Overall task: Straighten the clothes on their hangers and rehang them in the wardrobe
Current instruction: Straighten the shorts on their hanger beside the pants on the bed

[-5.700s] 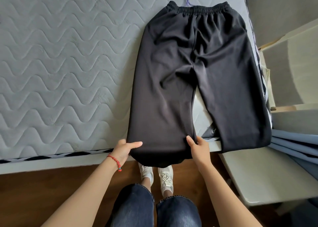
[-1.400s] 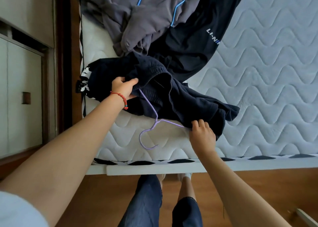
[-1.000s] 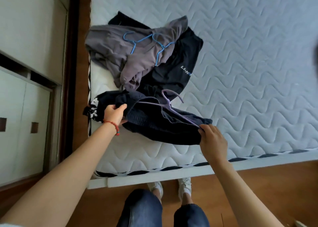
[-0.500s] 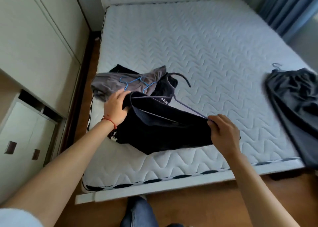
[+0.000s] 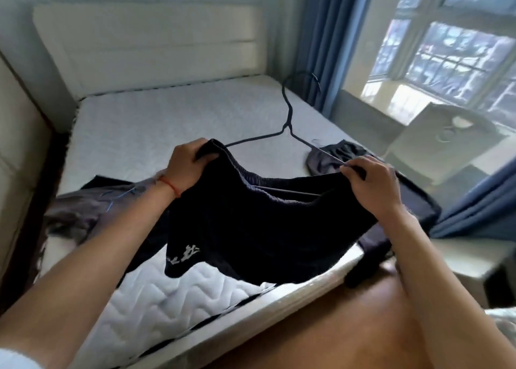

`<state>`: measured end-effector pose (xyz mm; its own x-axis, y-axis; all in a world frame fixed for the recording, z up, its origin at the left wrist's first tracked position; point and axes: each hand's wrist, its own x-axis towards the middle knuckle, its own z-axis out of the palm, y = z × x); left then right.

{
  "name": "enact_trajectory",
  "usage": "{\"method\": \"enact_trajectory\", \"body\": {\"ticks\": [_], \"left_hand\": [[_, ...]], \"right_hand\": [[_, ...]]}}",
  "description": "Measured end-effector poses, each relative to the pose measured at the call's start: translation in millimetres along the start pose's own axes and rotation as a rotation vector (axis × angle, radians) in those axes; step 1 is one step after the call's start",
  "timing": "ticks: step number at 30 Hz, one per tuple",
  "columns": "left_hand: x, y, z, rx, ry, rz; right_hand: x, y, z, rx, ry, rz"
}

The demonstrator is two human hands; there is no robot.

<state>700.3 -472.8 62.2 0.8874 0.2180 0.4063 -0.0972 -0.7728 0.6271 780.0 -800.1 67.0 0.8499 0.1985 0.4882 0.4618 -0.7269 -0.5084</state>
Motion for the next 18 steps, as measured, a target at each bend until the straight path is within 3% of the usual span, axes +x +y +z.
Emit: {"method": "enact_trajectory", "body": {"ticks": [4, 9, 12, 18], "left_hand": [[43.3, 58.9, 10.1, -0.050, 0.027, 0.141], [102.9, 92.4, 26.7, -0.073, 0.052, 0.170], [140.6, 93.7, 44.1, -0.141, 0.021, 0.148], [206.8, 92.5, 82.5, -0.264, -0.086, 0.150]], "right_hand": [[18.4, 26.5, -65.0, 0.054, 0.050, 0.056], [35.5, 70.6, -115.3, 0.198, 0.047, 0.226], [51.9, 92.9, -123.9, 0.304, 0.046, 0.271], [105.4, 114.6, -115.9, 0.195, 0.046, 0.258]]}}
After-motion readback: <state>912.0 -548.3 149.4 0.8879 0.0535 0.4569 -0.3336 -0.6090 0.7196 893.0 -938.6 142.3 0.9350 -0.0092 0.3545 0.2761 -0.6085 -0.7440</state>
